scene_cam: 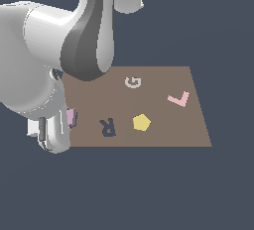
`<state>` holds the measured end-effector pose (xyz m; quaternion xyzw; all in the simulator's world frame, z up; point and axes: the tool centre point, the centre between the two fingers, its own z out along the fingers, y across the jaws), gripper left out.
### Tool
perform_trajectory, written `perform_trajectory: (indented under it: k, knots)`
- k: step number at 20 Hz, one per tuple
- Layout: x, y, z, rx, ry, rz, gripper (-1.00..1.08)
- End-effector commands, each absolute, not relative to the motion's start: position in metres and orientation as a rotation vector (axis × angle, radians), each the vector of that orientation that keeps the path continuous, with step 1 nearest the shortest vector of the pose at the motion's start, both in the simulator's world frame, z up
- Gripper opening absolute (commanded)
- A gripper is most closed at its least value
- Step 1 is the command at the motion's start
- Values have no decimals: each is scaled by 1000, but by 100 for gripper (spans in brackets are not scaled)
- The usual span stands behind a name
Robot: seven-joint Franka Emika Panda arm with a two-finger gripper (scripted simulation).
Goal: Insert a designated object into the corresponding slot on a board.
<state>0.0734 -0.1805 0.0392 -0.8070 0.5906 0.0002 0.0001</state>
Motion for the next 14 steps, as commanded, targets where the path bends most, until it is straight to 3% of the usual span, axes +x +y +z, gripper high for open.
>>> perform_trajectory:
  k: [1, 4, 5, 14]
  knots:
    - [73, -180, 35, -2533, 1858, 2, -100]
    - [72, -180, 30, -2529, 1863, 2, -100]
    - [72, -180, 30, -2529, 1863, 2, 100]
    - [72, -180, 30, -2529, 1863, 2, 100]
